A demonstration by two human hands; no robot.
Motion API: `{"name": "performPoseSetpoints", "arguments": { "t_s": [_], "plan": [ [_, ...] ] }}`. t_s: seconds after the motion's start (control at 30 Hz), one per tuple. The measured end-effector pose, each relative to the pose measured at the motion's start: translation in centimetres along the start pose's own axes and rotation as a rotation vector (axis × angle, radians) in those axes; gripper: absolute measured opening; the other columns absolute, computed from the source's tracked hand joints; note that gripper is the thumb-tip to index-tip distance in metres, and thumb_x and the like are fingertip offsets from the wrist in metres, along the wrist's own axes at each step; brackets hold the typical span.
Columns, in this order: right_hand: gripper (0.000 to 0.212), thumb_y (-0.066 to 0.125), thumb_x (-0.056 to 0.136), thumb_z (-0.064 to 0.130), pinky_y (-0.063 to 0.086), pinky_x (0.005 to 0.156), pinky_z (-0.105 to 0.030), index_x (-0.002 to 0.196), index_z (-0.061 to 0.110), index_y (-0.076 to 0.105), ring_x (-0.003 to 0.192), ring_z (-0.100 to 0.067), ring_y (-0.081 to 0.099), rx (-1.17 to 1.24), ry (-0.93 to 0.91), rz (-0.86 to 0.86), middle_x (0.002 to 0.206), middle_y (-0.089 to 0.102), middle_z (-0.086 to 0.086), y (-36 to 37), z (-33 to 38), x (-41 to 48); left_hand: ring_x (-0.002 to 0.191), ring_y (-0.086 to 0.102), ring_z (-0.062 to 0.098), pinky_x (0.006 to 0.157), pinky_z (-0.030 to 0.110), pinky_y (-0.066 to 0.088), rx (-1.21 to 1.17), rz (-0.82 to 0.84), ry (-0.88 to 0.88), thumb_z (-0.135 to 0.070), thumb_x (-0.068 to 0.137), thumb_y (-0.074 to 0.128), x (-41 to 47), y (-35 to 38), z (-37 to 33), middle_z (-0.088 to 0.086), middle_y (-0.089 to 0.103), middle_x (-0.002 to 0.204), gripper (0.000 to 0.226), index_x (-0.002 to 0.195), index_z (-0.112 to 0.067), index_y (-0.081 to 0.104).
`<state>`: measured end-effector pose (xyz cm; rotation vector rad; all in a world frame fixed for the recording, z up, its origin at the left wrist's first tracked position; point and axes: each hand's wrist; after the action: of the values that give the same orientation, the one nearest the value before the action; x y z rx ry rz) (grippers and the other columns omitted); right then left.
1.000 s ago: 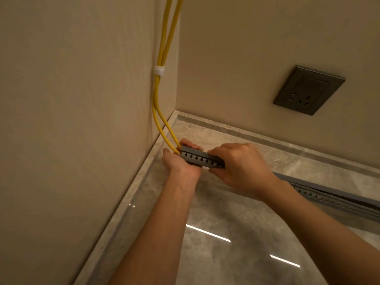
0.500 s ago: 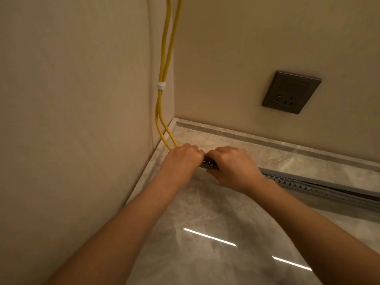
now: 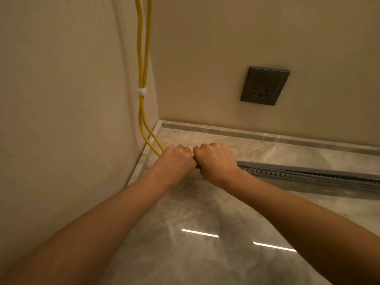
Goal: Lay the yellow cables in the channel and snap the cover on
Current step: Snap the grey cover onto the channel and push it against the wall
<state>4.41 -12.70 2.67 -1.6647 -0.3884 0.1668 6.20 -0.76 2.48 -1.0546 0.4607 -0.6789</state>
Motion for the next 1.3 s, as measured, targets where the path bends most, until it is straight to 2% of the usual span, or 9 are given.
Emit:
{"name": "performPoseSetpoints", "arguments": {
  "t_s": [0.23, 0.47, 0.53, 0.63, 0.7, 0.9, 1.13, 1.23, 1.3],
  "plan": [
    [0.014, 0.052, 0.08, 0.002, 0.029, 0.057, -0.03, 0.086, 0.012, 0.059, 0.078, -0.03, 0.061, 0.0, -0.045, 0.006, 0.088, 0.066, -0.009, 0.2, -0.3, 0.2, 0.1, 0.058, 0.028, 0.072, 0.034, 0.042, -0.009, 0.034, 0.028, 0.0, 0.091, 0.041, 0.2, -0.2, 0.2, 0.013, 0.06, 0.11, 0.023, 0.105, -0.006, 0.059],
    [0.026, 0.05, 0.087, 0.013, 0.034, 0.053, -0.032, 0.113, 0.016, 0.052, 0.09, -0.026, 0.056, 0.005, -0.042, -0.154, 0.1, 0.059, -0.004, 2.1, -2.4, -2.4, 0.09, 0.058, 0.023, 0.056, 0.031, 0.033, 0.02, -0.1, -0.044, -0.002, 0.086, 0.051, -0.2, 0.9, 1.3, 0.008, 0.062, 0.096, 0.017, 0.098, -0.009, 0.061],
    [0.028, 0.05, 0.089, 0.018, 0.039, 0.056, -0.031, 0.116, 0.018, 0.053, 0.091, -0.024, 0.057, 0.019, -0.011, -0.165, 0.102, 0.061, -0.002, 2.4, -4.0, -4.0, 0.081, 0.06, 0.021, 0.051, 0.029, 0.035, 0.029, -0.123, -0.038, -0.004, 0.079, 0.06, -0.6, 1.0, 1.5, 0.005, 0.065, 0.086, 0.012, 0.089, -0.011, 0.065],
    [0.02, 0.059, 0.085, 0.021, 0.041, 0.053, -0.03, 0.103, 0.015, 0.063, 0.083, -0.025, 0.06, 0.019, 0.041, -0.171, 0.093, 0.066, -0.004, 2.2, -6.2, -5.8, 0.057, 0.059, 0.016, 0.038, 0.023, 0.039, 0.042, -0.181, -0.027, -0.009, 0.056, 0.079, -0.7, 1.3, 1.7, 0.0, 0.062, 0.06, 0.016, 0.063, -0.015, 0.066],
    [0.019, 0.065, 0.081, 0.021, 0.039, 0.05, -0.029, 0.098, 0.014, 0.065, 0.078, -0.026, 0.061, 0.002, 0.065, -0.154, 0.088, 0.067, -0.005, 2.2, -7.0, -6.5, 0.054, 0.058, 0.017, 0.037, 0.023, 0.04, 0.023, -0.208, -0.044, -0.008, 0.052, 0.08, -0.6, 1.8, 1.6, 0.001, 0.061, 0.057, 0.018, 0.061, -0.014, 0.066],
    [0.018, 0.068, 0.079, 0.016, 0.043, 0.05, -0.031, 0.095, 0.01, 0.068, 0.074, -0.029, 0.063, 0.022, 0.11, -0.175, 0.082, 0.068, -0.008, 2.3, -7.2, -6.9, 0.063, 0.059, 0.019, 0.043, 0.026, 0.043, -0.029, -0.225, -0.083, -0.008, 0.061, 0.075, -0.4, 2.0, 1.0, 0.002, 0.063, 0.065, 0.013, 0.07, -0.013, 0.067],
    [0.023, 0.055, 0.086, 0.02, 0.037, 0.057, -0.031, 0.107, 0.016, 0.064, 0.089, -0.027, 0.06, 0.082, 0.104, -0.179, 0.095, 0.067, -0.005, 2.3, -7.4, -6.7, 0.096, 0.057, 0.021, 0.067, 0.031, 0.043, -0.26, -0.22, -0.107, -0.011, 0.086, 0.054, 2.1, 0.7, -3.2, 0.002, 0.063, 0.103, 0.024, 0.109, -0.015, 0.056],
    [0.023, 0.056, 0.085, 0.02, 0.038, 0.058, -0.03, 0.106, 0.017, 0.065, 0.087, -0.025, 0.061, 0.106, 0.089, -0.158, 0.093, 0.067, -0.003, 2.0, -7.3, -6.9, 0.097, 0.059, 0.021, 0.072, 0.032, 0.044, -0.341, -0.251, -0.083, -0.014, 0.09, 0.05, 3.4, -0.1, -5.7, 0.003, 0.065, 0.106, 0.021, 0.11, -0.015, 0.055],
    [0.016, 0.067, 0.077, 0.016, 0.038, 0.052, -0.029, 0.093, 0.014, 0.069, 0.075, -0.026, 0.063, 0.107, 0.083, -0.169, 0.079, 0.068, -0.005, 1.6, -7.2, -7.0, 0.092, 0.062, 0.023, 0.074, 0.034, 0.047, -0.383, -0.263, -0.082, -0.019, 0.093, 0.048, 3.7, -0.4, -6.7, 0.006, 0.067, 0.103, 0.018, 0.106, -0.012, 0.058]
  ]
}}
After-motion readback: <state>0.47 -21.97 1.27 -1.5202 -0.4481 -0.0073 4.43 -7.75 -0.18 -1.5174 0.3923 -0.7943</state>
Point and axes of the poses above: each hand's wrist, its own x-axis towards the middle knuckle, its own y-axis out of the palm, z = x × y
